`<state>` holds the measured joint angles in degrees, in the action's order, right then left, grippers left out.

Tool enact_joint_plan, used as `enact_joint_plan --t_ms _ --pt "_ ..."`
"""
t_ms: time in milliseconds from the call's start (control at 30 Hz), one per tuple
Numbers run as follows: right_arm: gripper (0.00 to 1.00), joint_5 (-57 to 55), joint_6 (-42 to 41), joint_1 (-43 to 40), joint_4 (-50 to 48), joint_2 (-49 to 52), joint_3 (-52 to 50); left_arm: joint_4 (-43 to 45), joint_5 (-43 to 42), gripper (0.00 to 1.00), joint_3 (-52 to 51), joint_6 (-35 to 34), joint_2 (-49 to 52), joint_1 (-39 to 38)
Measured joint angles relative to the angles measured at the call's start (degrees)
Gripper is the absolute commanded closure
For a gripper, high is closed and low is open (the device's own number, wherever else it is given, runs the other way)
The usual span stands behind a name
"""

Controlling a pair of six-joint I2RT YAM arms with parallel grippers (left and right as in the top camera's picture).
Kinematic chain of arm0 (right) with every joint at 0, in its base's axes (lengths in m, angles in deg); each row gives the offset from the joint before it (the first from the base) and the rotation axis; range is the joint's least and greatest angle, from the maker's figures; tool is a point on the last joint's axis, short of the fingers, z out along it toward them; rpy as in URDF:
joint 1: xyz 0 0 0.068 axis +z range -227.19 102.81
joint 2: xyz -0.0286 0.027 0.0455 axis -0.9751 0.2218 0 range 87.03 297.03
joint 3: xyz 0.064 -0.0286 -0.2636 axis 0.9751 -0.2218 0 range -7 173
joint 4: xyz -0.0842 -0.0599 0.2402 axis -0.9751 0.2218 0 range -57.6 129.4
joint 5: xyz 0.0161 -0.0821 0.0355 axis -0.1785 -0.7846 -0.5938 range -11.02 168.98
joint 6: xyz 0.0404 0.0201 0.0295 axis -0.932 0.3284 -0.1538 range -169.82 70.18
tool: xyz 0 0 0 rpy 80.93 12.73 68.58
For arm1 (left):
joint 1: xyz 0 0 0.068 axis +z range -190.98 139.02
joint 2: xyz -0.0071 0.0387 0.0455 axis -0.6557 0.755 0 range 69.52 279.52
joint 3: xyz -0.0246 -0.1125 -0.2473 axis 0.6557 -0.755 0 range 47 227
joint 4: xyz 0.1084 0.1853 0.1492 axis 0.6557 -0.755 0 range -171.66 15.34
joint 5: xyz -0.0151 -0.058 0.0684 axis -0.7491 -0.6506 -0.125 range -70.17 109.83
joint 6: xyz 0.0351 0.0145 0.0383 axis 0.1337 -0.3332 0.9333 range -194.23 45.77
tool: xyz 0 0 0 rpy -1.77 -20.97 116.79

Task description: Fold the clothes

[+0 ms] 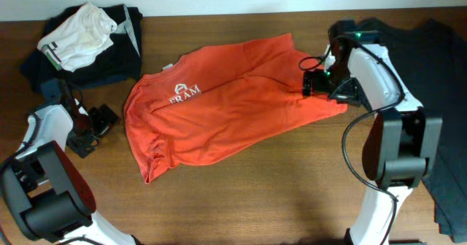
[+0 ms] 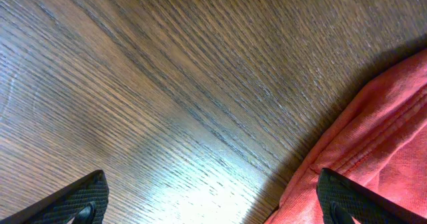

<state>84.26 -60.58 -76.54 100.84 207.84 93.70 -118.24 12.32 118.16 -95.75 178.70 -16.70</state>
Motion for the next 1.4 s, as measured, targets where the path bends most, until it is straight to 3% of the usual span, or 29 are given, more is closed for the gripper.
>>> enact_joint_plan --t_ms 133,233,333,433,533,667,767,867,933,1033,1167,1267,1300,1400 --pt "0.01 -1.92 -1.25 -6.47 3.41 -0.02 -0.31 -0.20 -0.02 0.01 0.00 0.02 0.00 0.00" --pt "0.01 -2.67 -1.22 -9.09 -1.92 -0.11 -6.08 -1.36 -3.30 0.01 0.00 0.72 0.00 0.00" --pt "0.01 -2.43 -1.25 -8.81 -6.54 -0.24 -11.10 -7.37 -6.75 0.01 0.68 2.54 -0.81 -0.15" --pt "0.01 -2.38 -1.25 -8.81 -9.18 -0.24 -13.64 -16.98 -7.69 0.01 1.03 6.38 -7.82 -0.61" --pt "0.01 -0.50 -1.27 -8.81 -10.49 -0.24 -13.66 -20.35 -8.24 0.01 1.46 8.74 -13.07 -5.22" --pt "0.01 1.36 -1.27 -8.81 -10.88 -0.24 -13.68 -17.59 -7.89 0.01 -2.51 7.67 -13.14 -16.65" --pt "0.01 1.70 -1.27 -8.81 -11.02 -0.24 -13.68 -13.11 -0.02 0.01 -6.08 3.54 -13.07 -24.33" --pt "0.01 1.73 -1.29 -8.81 -11.30 -0.24 -13.68 -10.08 7.63 0.01 -6.16 4.00 -13.07 -26.86" --pt "0.01 1.73 -1.29 -8.81 -11.30 -0.24 -13.68 -10.84 9.22 0.02 -6.19 6.71 -13.07 -27.71" --pt "0.01 1.75 -1.25 -8.81 -11.30 -0.24 -13.68 -9.84 10.21 0.11 -7.32 10.45 -13.07 -29.09" --pt "0.01 2.75 -1.27 -8.81 -11.30 -0.24 -13.68 -6.03 10.80 0.11 -12.44 13.60 -13.09 -30.53" --pt "0.01 2.95 -1.25 -8.81 -10.99 -0.24 -13.68 0.26 11.02 0.38 -15.93 16.24 -13.07 -30.53" --pt "0.02 3.02 -1.22 -8.81 -10.93 -0.24 -13.68 0.81 10.99 0.51 -16.22 16.83 -13.07 -30.53" --pt "0.01 3.04 -1.27 -8.81 -10.88 -0.24 -13.68 1.03 10.99 0.74 -16.48 18.01 -13.07 -30.53"
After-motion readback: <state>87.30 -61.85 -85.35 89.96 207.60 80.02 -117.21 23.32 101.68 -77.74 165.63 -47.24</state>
